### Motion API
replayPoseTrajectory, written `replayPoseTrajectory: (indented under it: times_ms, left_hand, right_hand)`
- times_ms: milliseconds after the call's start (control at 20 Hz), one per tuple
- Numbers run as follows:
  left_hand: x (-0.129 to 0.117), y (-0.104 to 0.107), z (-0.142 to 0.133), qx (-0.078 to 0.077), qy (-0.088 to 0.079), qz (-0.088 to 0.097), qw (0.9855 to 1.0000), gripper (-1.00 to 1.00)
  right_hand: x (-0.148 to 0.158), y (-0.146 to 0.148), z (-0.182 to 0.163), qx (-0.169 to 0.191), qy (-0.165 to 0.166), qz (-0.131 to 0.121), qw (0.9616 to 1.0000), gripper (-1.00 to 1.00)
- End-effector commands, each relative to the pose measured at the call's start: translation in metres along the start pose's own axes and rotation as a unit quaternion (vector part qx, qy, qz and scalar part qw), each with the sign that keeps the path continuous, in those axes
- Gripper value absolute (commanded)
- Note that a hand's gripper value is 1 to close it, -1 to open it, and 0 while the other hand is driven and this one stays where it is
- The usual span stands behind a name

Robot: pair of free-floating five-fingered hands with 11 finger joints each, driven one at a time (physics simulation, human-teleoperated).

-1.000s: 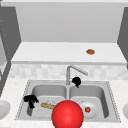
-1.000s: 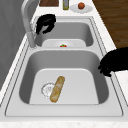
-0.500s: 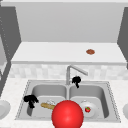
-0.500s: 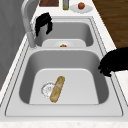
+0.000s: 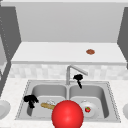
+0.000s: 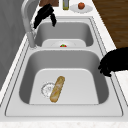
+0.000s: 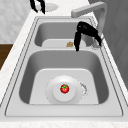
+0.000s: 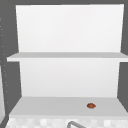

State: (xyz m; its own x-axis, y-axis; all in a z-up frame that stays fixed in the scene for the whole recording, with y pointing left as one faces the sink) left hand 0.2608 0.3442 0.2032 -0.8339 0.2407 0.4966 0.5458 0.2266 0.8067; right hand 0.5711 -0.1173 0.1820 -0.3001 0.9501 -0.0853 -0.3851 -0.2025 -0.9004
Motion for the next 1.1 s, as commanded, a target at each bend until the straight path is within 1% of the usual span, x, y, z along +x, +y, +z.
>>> replayPoseTrajectory:
  times_ms: [0,150,400,450,500,650,700,800,900,1050]
  left_hand:
    - [0.000,0.000,0.000,0.000,0.000,0.000,1.0000,0.00]
    - [0.000,0.000,0.000,0.000,0.000,0.000,1.0000,0.00]
    - [0.000,0.000,0.000,0.000,0.000,0.000,1.0000,0.00]
    - [0.000,0.000,0.000,0.000,0.000,0.000,1.0000,0.00]
    - [0.000,0.000,0.000,0.000,0.000,0.000,1.0000,0.00]
    - [0.000,0.000,0.000,0.000,0.000,0.000,1.0000,0.00]
    - [0.000,0.000,0.000,0.000,0.000,0.000,1.0000,0.00]
    - [0.000,0.000,0.000,0.000,0.000,0.000,1.0000,0.00]
    - [0.000,0.000,0.000,0.000,0.000,0.000,1.0000,0.00]
    - [0.000,0.000,0.000,0.000,0.000,0.000,1.0000,0.00]
  right_hand:
    - [0.001,-0.018,0.010,-0.013,0.011,0.017,0.9997,-1.00]
    - [0.002,-0.031,0.025,-0.023,0.013,0.025,0.9993,-1.00]
    - [0.003,-0.053,0.050,-0.049,0.016,0.038,0.9979,-1.00]
    - [0.004,-0.051,0.052,-0.063,0.015,0.042,0.9970,-1.00]
    - [0.005,-0.049,0.054,-0.068,0.015,0.044,0.9966,-1.00]
    - [0.010,-0.033,0.042,-0.039,0.007,0.034,0.9986,-1.00]
    - [0.012,-0.032,0.036,-0.022,0.005,0.035,0.9991,-1.00]
    - [0.014,-0.029,0.020,0.002,0.005,0.039,0.9992,-1.00]
    - [0.014,-0.034,0.007,0.009,0.009,0.043,0.9990,-1.00]
    - [0.012,-0.043,-0.014,0.022,0.010,0.031,0.9992,-1.00]
